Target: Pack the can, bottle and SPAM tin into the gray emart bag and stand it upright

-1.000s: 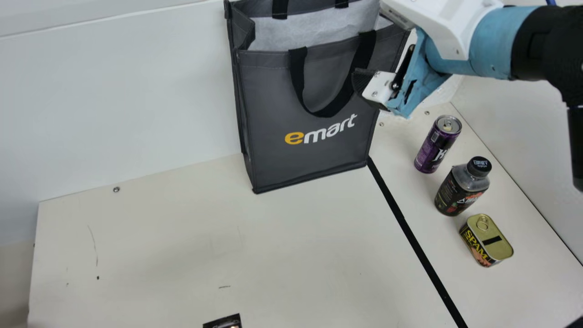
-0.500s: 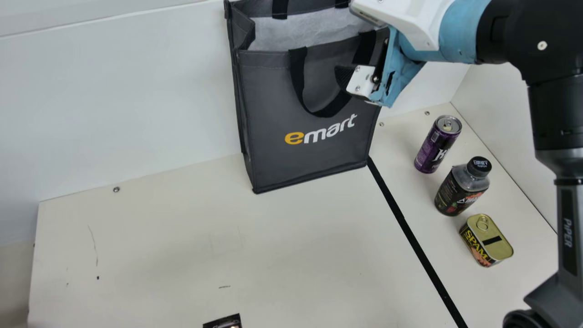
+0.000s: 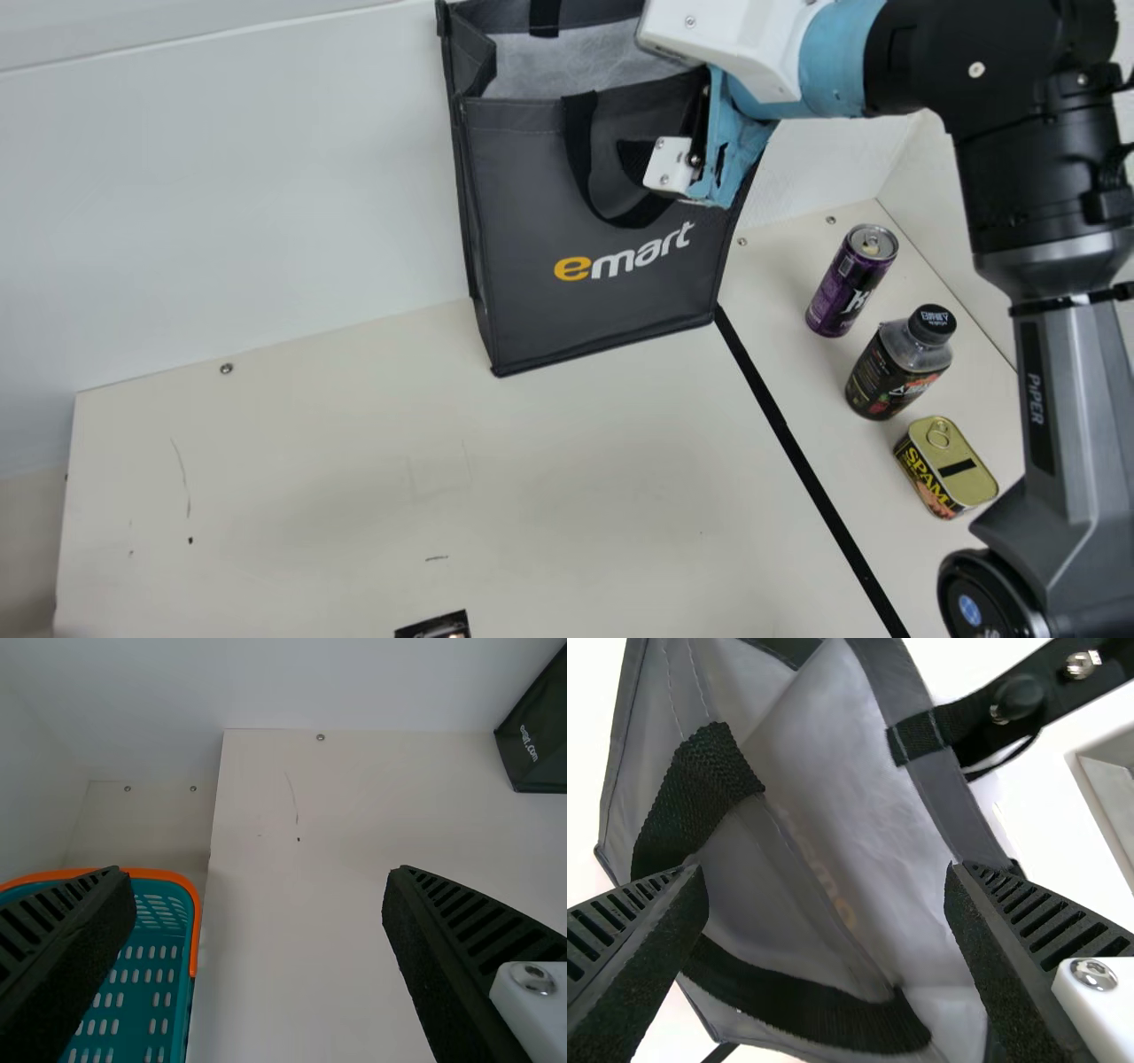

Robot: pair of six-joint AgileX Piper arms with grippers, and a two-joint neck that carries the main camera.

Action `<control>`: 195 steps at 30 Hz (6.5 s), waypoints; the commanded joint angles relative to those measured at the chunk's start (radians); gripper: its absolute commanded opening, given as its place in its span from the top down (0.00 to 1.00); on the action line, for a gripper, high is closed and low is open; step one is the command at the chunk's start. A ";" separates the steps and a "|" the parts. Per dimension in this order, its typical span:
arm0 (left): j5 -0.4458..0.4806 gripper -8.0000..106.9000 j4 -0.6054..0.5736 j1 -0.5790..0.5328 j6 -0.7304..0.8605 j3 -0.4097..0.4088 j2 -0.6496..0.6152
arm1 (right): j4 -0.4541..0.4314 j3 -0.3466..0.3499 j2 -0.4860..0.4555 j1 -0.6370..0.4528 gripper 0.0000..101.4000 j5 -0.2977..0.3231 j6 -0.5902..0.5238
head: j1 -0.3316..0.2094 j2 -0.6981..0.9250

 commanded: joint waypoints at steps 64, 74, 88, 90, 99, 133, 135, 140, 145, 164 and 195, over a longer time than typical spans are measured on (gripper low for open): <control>0.000 0.15 0.000 0.000 0.000 0.000 0.000 | 0.040 0.143 -0.053 0.031 1.00 0.001 -0.149 | -0.023 -0.001; 0.000 0.15 0.000 0.000 0.000 0.000 0.000 | 0.024 0.210 -0.153 0.051 1.00 0.001 -0.130 | -0.023 -0.001; 0.000 0.15 0.000 0.000 0.000 0.000 0.000 | -0.002 0.317 -0.292 0.095 1.00 0.001 -0.119 | -0.023 -0.001; 0.000 0.15 0.000 0.000 0.000 0.000 0.000 | -0.007 0.334 -0.312 0.103 1.00 0.001 -0.118 | -0.023 -0.001; 0.000 0.15 0.000 0.000 0.000 0.000 0.000 | -0.034 0.406 -0.391 0.146 1.00 0.001 -0.108 | -0.023 -0.001; 0.000 0.15 0.000 0.000 0.000 0.000 0.000 | -0.091 0.701 -0.587 0.240 1.00 0.001 -0.056 | -0.023 -0.001; 0.000 0.15 0.000 0.000 0.000 0.000 0.000 | -0.090 0.718 -0.593 0.243 1.00 0.001 -0.052 | -0.023 -0.001; 0.000 0.15 0.000 0.000 0.000 0.000 0.000 | -0.089 0.755 -0.608 0.257 1.00 0.001 -0.037 | -0.023 -0.001; 0.000 0.15 0.000 0.000 0.000 0.000 0.000 | -0.091 0.783 -0.624 0.286 1.00 0.001 -0.013 | -0.023 -0.001; 0.000 0.15 0.000 0.000 0.000 0.000 0.000 | -0.129 0.841 -0.695 0.419 0.67 0.001 0.108 | -0.023 -0.001; 0.000 0.15 0.000 0.000 0.000 0.000 0.000 | -0.259 0.785 -0.791 0.565 0.06 0.001 0.265 | -0.023 -0.001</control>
